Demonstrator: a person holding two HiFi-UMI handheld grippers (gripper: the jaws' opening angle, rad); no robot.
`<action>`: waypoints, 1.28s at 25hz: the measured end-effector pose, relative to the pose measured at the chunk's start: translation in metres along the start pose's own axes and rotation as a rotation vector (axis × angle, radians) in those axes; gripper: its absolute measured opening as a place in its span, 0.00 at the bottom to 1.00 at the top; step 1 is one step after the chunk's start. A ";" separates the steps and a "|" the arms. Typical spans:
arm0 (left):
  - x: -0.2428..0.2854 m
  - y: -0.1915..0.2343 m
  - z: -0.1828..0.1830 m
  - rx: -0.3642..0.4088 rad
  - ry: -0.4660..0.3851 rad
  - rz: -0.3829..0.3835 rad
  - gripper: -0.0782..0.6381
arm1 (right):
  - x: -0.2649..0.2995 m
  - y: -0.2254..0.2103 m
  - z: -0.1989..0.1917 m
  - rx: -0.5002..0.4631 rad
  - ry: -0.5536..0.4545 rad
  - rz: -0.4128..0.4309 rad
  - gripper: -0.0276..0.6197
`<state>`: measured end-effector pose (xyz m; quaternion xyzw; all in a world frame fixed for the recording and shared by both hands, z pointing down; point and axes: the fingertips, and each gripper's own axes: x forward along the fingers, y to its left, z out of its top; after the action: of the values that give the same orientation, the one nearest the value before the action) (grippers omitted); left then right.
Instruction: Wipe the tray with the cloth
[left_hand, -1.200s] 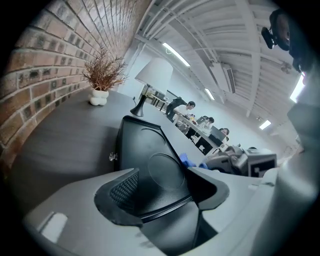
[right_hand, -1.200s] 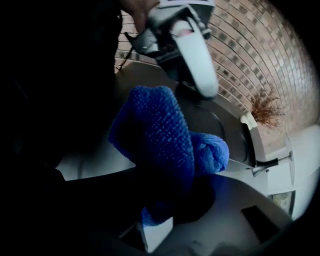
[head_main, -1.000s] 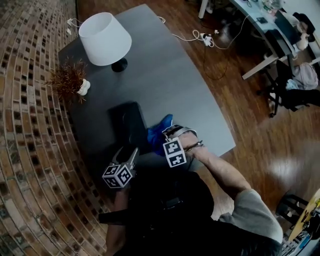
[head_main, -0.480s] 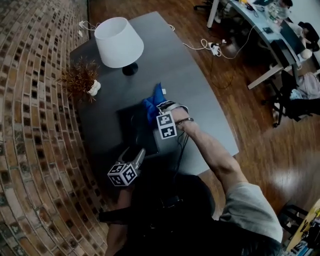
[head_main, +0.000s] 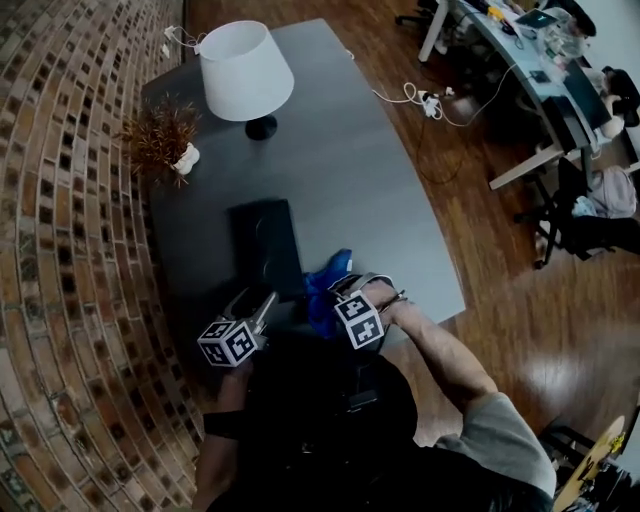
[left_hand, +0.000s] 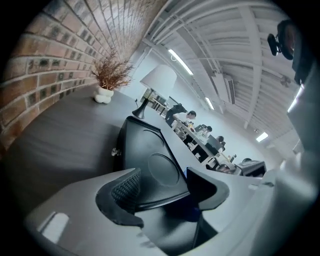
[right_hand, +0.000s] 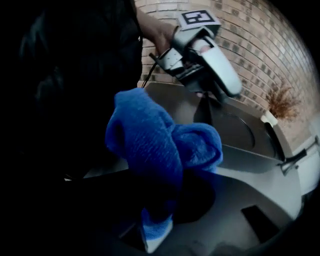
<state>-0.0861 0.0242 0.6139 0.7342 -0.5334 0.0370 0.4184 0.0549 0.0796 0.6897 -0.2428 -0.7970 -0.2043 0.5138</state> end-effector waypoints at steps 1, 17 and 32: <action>-0.009 -0.001 -0.004 -0.021 -0.001 -0.010 0.51 | -0.007 -0.011 -0.009 0.045 -0.006 -0.012 0.18; -0.017 -0.002 -0.038 -0.426 -0.026 -0.154 0.51 | -0.037 -0.331 -0.030 0.364 0.076 -0.261 0.18; 0.009 0.141 0.093 -0.227 -0.099 0.089 0.55 | -0.064 -0.235 -0.057 0.685 -0.255 -0.207 0.17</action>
<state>-0.2333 -0.0543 0.6388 0.6585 -0.5862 -0.0412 0.4701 -0.0219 -0.1522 0.6349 0.0012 -0.8970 0.0550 0.4386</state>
